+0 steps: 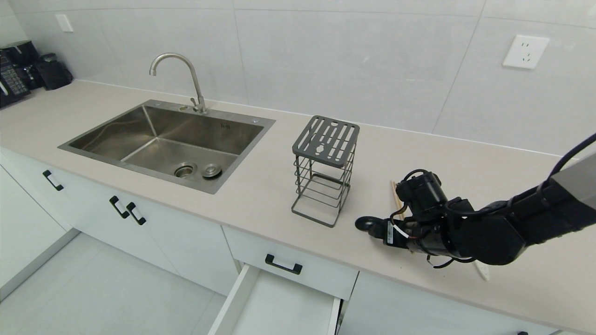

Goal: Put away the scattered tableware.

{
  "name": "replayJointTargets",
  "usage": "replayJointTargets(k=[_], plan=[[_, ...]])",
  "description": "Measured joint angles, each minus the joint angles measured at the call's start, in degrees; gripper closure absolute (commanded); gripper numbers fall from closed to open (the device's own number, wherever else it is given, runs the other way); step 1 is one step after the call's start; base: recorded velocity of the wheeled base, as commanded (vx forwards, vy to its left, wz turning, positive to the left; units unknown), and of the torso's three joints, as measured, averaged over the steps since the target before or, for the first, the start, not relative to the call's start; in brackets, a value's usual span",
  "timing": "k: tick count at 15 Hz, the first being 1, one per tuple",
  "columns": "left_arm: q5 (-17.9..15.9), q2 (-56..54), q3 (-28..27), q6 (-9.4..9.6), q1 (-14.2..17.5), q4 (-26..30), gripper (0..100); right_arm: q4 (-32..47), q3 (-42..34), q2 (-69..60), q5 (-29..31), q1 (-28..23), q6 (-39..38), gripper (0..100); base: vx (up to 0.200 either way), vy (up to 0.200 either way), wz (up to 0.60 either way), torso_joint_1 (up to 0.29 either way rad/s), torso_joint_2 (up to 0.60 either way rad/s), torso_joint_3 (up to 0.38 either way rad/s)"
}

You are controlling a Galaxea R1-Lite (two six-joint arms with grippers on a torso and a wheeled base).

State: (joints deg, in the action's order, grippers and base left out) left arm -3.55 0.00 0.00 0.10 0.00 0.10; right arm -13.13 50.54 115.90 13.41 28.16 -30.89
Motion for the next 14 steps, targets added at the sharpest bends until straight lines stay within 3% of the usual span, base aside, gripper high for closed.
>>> replayJointTargets(k=[14], plan=[[-0.01,0.00,0.00,0.00,0.00,0.00,0,-0.13,0.04,0.17,1.30,-2.08,2.95,0,0.000,0.000,0.00,0.000,0.00,0.000]])
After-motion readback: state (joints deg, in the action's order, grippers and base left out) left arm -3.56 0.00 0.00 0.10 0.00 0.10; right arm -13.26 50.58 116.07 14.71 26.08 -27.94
